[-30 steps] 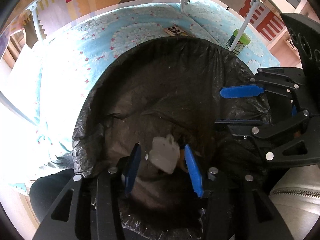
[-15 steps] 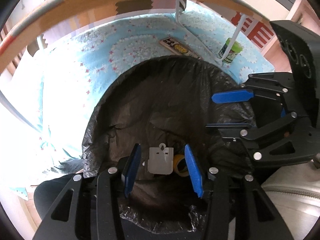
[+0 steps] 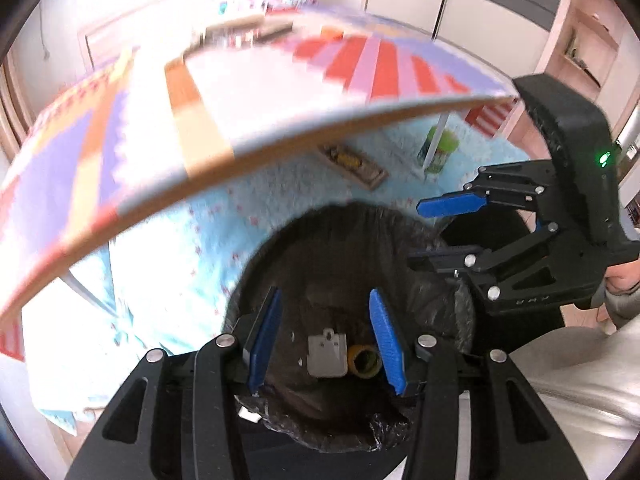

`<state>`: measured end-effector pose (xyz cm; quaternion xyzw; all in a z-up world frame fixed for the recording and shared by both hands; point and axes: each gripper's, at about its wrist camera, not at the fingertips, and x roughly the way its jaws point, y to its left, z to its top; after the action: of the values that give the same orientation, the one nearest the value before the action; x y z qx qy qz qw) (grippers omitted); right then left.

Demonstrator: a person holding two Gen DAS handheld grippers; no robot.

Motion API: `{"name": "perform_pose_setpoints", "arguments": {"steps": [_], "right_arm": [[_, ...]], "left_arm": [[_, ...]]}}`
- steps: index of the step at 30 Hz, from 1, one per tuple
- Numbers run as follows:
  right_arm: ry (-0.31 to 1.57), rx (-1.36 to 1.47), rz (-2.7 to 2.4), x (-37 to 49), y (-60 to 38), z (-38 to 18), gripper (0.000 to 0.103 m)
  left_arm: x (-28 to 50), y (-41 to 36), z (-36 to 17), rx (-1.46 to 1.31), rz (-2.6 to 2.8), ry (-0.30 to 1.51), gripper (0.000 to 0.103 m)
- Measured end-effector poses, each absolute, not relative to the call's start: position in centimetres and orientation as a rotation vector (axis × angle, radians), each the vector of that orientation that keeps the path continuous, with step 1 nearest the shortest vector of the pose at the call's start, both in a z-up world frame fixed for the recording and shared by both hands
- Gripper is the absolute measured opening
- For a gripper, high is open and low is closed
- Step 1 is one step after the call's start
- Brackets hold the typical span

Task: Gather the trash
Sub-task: 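Raise both open tools out of the bin back toward the board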

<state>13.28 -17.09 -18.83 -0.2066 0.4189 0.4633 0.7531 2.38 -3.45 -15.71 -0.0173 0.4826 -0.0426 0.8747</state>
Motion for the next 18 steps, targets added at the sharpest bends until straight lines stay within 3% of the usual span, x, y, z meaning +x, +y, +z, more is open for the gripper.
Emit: {"name": "perform_pose_setpoints", "arguments": {"steps": [18], "right_arm": [[0.678, -0.413, 0.999, 16.6, -18.0, -9.6, 0.057]], "left_arm": [[6.0, -1.2, -6.3, 0.038, -0.087, 0.788, 0.044]]}}
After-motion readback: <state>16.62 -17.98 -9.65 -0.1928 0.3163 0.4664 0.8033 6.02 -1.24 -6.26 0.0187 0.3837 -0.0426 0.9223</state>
